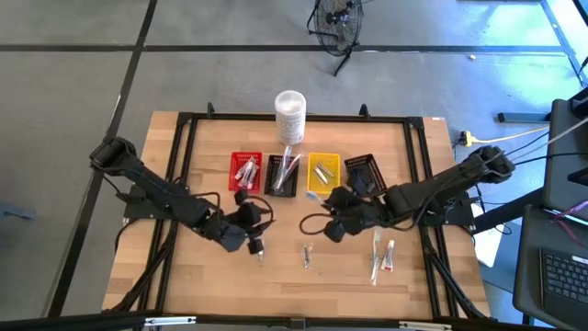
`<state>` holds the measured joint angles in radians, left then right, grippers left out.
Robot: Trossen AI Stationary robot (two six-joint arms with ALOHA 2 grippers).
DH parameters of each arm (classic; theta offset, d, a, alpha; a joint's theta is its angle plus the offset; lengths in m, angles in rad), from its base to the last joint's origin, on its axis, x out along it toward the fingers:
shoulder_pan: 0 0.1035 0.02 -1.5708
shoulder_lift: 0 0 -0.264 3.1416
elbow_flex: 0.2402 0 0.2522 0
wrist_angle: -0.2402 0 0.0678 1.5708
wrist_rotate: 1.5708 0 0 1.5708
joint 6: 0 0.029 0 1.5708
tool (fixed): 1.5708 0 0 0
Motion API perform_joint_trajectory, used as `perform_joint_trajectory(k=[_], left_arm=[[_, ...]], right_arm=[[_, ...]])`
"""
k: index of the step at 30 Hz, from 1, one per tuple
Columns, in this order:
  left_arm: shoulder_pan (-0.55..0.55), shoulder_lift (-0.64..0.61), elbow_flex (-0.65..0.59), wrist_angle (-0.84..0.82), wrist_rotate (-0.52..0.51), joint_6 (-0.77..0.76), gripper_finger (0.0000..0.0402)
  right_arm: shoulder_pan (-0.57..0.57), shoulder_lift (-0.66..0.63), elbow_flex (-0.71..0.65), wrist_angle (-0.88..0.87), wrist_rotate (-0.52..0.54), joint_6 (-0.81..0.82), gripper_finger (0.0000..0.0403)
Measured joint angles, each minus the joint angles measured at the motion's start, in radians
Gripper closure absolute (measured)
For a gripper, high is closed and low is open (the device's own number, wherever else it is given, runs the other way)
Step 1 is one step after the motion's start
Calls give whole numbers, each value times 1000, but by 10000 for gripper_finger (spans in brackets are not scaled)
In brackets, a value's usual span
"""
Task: Pick & Place Travel size toiletries
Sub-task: Put the blue toothbrush into the left black basket
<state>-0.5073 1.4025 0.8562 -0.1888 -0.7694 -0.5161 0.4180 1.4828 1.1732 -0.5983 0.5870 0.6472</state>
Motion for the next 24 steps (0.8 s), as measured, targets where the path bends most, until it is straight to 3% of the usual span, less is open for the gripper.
perform_joint_trajectory(k=[4, 10, 15, 19, 24], left_arm=[[4, 3, -69, 134, -26, -16, 274], [44, 6, -173, 437, 32, 61, 274], [96, 10, -224, 636, 144, 122, 274], [144, 36, -240, 691, 189, 122, 274], [179, 105, -240, 795, 262, 158, 274]], right_arm=[[-40, -36, -181, 273, -69, -9, 367], [-141, -38, -326, 729, -311, -171, 366], [-190, 6, -337, 862, -394, -265, 366], [-210, 36, -337, 967, -478, -317, 366], [-230, 36, -337, 1013, -495, -323, 366]])
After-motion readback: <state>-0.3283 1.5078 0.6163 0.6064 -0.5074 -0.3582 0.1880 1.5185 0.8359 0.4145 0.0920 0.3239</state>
